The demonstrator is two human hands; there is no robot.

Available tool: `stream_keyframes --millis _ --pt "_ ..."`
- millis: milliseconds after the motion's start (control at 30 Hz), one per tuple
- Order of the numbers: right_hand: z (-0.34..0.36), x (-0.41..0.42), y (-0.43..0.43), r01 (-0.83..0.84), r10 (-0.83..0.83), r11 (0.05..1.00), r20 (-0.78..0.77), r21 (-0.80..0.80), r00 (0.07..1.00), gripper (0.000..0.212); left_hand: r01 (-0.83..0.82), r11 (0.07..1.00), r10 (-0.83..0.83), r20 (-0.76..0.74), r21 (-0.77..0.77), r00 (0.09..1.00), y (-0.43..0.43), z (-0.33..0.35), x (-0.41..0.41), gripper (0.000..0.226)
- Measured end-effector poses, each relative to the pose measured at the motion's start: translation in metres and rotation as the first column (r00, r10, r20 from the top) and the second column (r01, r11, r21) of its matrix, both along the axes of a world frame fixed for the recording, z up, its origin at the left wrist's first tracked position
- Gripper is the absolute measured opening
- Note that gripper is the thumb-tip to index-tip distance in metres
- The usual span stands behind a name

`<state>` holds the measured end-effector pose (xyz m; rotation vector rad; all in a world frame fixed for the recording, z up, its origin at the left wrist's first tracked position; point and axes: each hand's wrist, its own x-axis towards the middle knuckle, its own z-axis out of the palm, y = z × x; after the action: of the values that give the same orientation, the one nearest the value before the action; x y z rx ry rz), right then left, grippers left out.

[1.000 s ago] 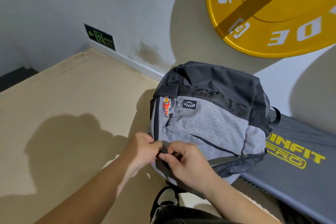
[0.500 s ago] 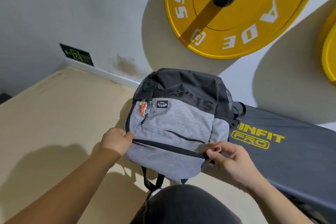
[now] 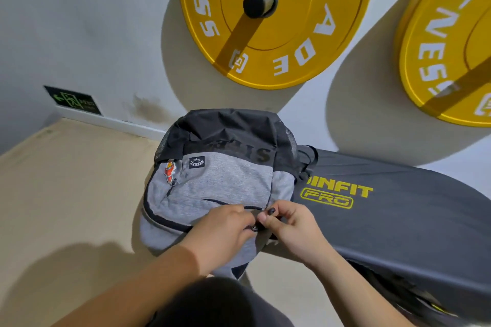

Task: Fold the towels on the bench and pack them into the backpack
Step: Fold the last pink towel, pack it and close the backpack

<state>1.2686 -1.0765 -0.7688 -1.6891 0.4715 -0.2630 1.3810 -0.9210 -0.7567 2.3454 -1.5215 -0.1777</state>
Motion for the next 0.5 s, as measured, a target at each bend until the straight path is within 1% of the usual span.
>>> stream_keyframes --millis 67,133,167,233,333,433,500 --pt "-0.003 -0.004 -0.009 0.015 -0.015 1.000 0.012 0.011 1.000 0.023 0.026 0.999 -0.026 0.009 0.027 1.000 0.002 -0.002 0.000 0.023" --pt "-0.008 -0.008 -0.025 0.126 -0.130 0.990 0.056 0.061 0.990 0.018 0.015 1.000 -0.015 -0.025 0.005 1.000 0.003 0.000 0.002 0.020" --pt "-0.011 -0.009 -0.034 0.195 -0.200 0.978 0.064 0.079 0.978 0.019 0.005 1.000 -0.005 -0.049 -0.007 0.999 0.004 0.001 0.004 0.017" --pt "-0.017 -0.010 -0.048 0.304 -0.308 0.950 0.054 0.071 0.950 0.021 -0.007 1.000 0.006 -0.090 -0.012 0.996 0.004 0.003 0.005 0.014" --pt "-0.027 -0.005 -0.057 0.361 -0.361 0.932 0.002 0.034 0.933 0.021 -0.018 0.999 0.024 -0.113 0.049 0.993 0.002 0.004 0.002 0.013" --pt "-0.037 0.002 -0.071 0.415 -0.415 0.907 -0.019 0.069 0.910 0.024 -0.059 0.992 0.073 -0.128 0.107 0.989 0.004 0.005 0.006 0.018" --pt "-0.045 0.004 -0.083 0.477 -0.475 0.872 -0.047 0.110 0.879 0.024 -0.083 0.987 0.102 -0.140 0.137 0.985 0.009 0.004 0.009 0.024"
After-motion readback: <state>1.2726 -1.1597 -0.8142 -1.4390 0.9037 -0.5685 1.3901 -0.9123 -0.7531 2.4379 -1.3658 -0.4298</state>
